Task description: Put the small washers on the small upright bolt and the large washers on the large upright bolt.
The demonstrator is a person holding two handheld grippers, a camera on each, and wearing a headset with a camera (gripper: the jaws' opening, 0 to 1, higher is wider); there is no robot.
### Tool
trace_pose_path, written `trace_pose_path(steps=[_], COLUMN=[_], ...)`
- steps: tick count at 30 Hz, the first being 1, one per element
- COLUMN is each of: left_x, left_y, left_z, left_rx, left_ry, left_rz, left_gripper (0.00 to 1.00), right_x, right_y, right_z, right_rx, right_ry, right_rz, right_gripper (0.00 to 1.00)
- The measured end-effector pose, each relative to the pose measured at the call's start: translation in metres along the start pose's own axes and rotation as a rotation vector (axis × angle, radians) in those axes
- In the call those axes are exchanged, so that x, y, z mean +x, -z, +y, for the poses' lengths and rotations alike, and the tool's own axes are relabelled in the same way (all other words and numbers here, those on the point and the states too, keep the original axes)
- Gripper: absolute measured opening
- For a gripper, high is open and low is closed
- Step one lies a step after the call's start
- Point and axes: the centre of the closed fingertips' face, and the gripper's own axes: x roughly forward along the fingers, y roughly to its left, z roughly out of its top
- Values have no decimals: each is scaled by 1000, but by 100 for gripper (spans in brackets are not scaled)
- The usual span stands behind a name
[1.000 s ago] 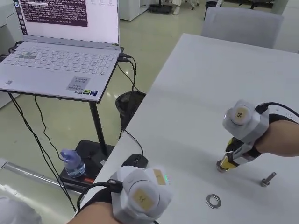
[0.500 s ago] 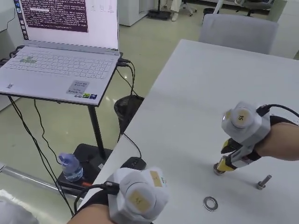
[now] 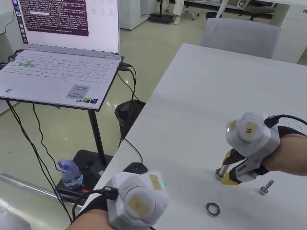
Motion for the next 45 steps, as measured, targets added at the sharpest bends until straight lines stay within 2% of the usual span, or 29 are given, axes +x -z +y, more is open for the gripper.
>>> trace_pose_path(steps=[8,15,18,28,37,45], left_x=[1,3,3,5,7,8], left_y=[-2,-1,-3,0,-1,-1], left_z=[-2,-4,-4,-7,-4,-1], left_rx=[5,16,10,5,-2,-16], left_ry=[-3,-1,1,11,17,19], left_rz=[-2,9,-1,-1,-11,-24], left_gripper=[89,89,89,93,97,99], right_x=[-4,-1,2,31,58,70], right_y=[6,10,11,12,19,25], right_z=[15,26,31,49,51,52], right_rx=[-1,-16,-32,-75,-101,-106], right_ry=[-7,-11,-16,-55,-68,-83], right_rz=[-10,-10,-11,-18,7,25], right_gripper=[34,34,34,38,39,38])
